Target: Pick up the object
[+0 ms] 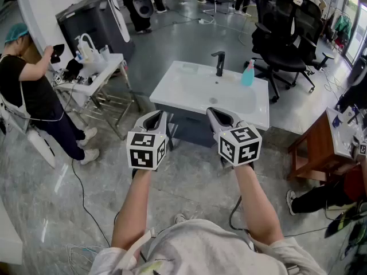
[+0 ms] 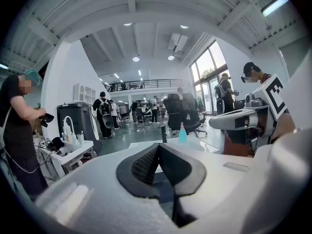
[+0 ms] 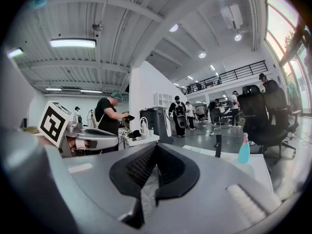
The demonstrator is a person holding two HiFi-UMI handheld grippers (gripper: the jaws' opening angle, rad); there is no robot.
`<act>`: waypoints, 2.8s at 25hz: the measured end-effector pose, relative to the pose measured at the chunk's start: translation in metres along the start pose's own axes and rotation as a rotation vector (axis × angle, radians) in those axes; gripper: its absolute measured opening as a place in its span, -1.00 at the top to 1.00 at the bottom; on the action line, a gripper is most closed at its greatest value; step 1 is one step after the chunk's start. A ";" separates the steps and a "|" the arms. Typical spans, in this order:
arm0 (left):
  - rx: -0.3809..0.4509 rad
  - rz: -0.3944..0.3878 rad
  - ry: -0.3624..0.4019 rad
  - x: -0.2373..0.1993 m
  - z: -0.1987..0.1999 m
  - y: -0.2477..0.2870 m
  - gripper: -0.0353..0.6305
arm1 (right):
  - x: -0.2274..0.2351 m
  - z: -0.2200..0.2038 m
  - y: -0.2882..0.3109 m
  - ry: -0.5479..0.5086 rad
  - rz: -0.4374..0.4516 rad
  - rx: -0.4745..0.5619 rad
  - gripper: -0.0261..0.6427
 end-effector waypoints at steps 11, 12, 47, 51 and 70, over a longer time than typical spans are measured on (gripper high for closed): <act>0.005 -0.032 0.001 -0.049 -0.010 -0.001 0.88 | -0.024 0.000 0.023 0.023 -0.054 0.010 0.91; 0.005 -0.037 0.001 -0.056 -0.012 -0.001 0.88 | -0.027 0.000 0.026 0.025 -0.059 0.008 0.91; 0.030 -0.066 -0.014 -0.144 -0.003 0.128 0.56 | 0.043 0.018 0.159 0.040 -0.070 0.033 0.91; 0.026 -0.078 -0.006 -0.146 0.005 0.162 0.47 | 0.067 0.022 0.178 0.038 -0.066 0.031 0.91; -0.003 -0.054 -0.018 -0.159 0.029 0.287 0.28 | 0.178 0.035 0.257 0.055 -0.034 0.024 0.91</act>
Point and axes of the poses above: the fingertips, and each gripper's own axes: y forward along the fingers, x to its right, z out of its top, the point moved 7 cm from there along -y, backward along the fingers, and after that the axes turned 1 degree about -z, right-handed, at the moved point
